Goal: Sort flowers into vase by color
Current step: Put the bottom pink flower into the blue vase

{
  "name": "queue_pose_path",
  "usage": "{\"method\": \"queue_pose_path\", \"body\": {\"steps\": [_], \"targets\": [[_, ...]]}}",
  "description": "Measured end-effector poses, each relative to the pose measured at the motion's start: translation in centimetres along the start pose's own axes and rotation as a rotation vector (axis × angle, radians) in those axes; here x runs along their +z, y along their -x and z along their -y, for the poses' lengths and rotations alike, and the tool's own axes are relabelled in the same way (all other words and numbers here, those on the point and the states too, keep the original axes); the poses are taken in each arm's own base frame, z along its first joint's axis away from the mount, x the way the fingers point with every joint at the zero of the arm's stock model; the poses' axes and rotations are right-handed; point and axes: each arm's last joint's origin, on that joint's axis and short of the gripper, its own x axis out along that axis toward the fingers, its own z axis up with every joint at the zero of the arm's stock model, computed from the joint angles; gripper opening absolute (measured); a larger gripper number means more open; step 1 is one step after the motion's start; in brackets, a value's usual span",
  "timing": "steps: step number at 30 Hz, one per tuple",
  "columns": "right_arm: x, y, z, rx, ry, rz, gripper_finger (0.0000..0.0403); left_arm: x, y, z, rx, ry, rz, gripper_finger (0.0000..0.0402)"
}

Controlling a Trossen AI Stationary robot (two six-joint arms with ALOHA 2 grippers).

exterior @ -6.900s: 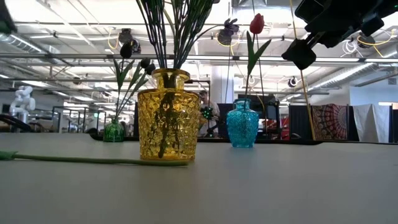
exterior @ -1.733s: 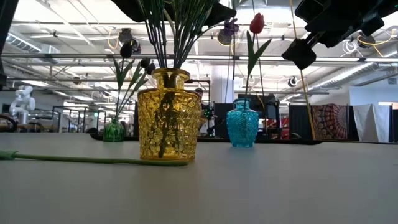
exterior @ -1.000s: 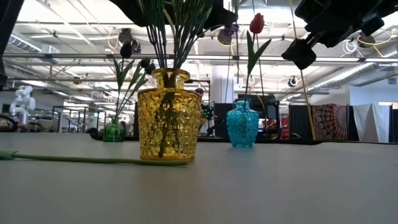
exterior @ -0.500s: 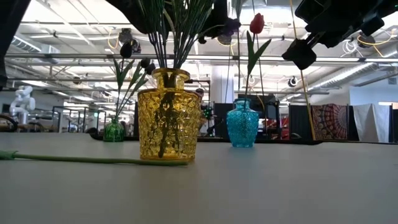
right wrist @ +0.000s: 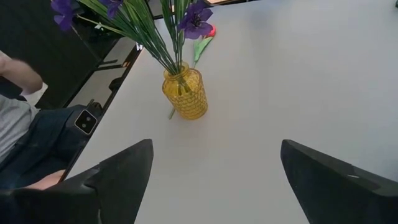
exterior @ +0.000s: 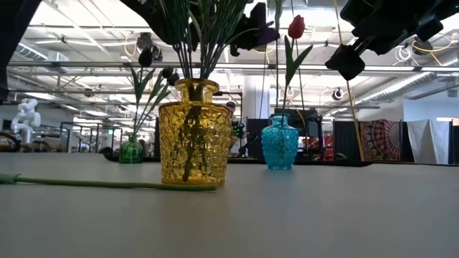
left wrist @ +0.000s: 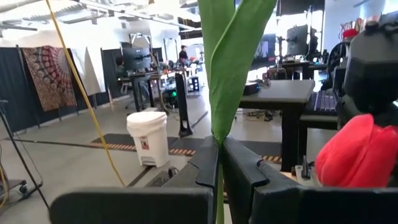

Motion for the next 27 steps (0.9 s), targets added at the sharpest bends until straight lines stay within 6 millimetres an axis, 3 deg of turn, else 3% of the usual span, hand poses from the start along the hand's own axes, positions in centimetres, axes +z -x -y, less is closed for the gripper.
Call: {"method": "queue_pose_path", "body": {"steps": [27], "targets": [[0.0, 0.0, 0.0, 0.0, 0.0, 0.0, 0.0345, -1.1, -0.1, 0.1, -0.008, 0.003, -0.072, 0.0018]]}}
